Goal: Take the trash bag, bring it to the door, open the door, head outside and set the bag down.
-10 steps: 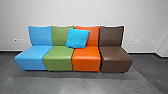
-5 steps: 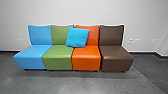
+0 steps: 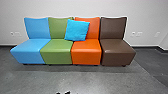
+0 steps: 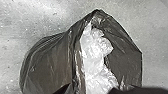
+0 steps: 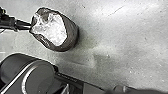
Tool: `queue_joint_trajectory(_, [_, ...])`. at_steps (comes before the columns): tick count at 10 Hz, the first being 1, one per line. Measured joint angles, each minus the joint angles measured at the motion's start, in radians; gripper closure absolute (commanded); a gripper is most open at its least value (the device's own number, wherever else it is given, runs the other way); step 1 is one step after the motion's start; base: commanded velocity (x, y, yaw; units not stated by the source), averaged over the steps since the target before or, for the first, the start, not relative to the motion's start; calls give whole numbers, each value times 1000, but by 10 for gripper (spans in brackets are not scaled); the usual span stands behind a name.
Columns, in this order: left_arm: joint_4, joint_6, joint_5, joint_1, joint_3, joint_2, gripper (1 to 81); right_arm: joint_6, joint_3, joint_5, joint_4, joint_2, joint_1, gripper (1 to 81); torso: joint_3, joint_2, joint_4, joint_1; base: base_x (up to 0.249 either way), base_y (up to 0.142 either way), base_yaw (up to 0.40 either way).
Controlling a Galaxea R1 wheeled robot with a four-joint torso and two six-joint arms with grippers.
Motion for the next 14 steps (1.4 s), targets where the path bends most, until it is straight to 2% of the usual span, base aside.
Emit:
queue_joint_trajectory(6, [-2, 0, 2, -23, -3, 5, 10, 0, 3, -4, 0, -5, 0, 10, -6, -214, 0, 133, 0, 0, 0])
queue_joint_trajectory(8, [-2, 0, 3, -23, -6, 31, 10, 2, 3, -3, 0, 13, -5, 10, -10, -254, 0, 153, 0, 0, 0])
queue_joint_trajectory(10, [-3, 0, -3, -19, -6, 43, 10, 3, 0, -4, -1, 11, -5, 10, -50, -268, 0, 161, 0, 0, 0])
queue_joint_trajectory(14, [-3, 1, -17, -4, -98, 73, 10, 3, -7, -1, -1, 56, -2, 10, -183, -269, 0, 163, 0, 0, 0])
